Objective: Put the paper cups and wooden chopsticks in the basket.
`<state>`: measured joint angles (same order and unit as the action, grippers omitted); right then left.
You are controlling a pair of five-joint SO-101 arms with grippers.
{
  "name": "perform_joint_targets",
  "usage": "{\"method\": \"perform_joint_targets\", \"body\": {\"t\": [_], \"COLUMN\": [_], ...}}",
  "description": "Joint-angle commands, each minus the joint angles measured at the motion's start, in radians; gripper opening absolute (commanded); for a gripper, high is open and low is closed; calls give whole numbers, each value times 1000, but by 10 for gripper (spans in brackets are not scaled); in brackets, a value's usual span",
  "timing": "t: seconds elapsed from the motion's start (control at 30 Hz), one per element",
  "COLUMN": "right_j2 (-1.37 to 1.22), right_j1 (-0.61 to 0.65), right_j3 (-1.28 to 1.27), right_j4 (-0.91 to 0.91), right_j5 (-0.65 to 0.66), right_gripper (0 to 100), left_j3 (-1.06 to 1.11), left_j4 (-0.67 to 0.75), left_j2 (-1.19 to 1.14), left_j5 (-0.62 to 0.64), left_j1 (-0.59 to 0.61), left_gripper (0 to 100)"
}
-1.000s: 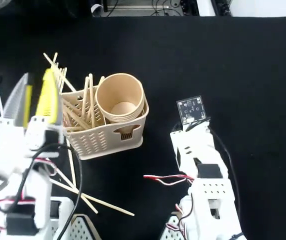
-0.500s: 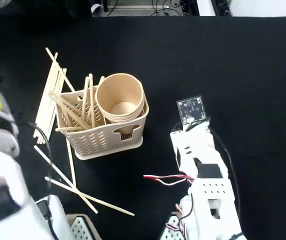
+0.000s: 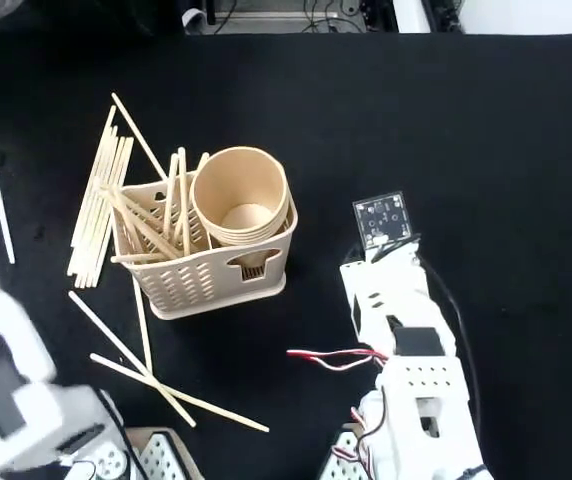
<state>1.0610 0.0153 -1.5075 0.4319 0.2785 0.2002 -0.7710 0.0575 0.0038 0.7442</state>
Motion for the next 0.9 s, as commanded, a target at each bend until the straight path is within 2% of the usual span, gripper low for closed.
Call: {"method": "perform_joint_targets", "body": {"t": [0.0, 0.2, 0.37, 0.63, 0.87], "right_j2": [-4, -4, -4, -4, -4], "right_j1": [-8, -8, -8, -8, -8], "right_j3": [13, 13, 13, 13, 13], "right_j4": [3, 3, 3, 3, 3], "right_j5": [8, 8, 8, 8, 8], "right_gripper": [12, 12, 12, 12, 12], "left_j3": [-240, -694, -1159, -1883, -1865], "left_j4": [-21, -212, -374, -698, -809], "left_j2": [-255, -660, -1000, -1378, -1254], "left_j5": [-41, -63, -63, -97, -92], "left_j1": [8, 4, -7, -44, -42], "left_gripper": [163, 163, 163, 162, 159]}}
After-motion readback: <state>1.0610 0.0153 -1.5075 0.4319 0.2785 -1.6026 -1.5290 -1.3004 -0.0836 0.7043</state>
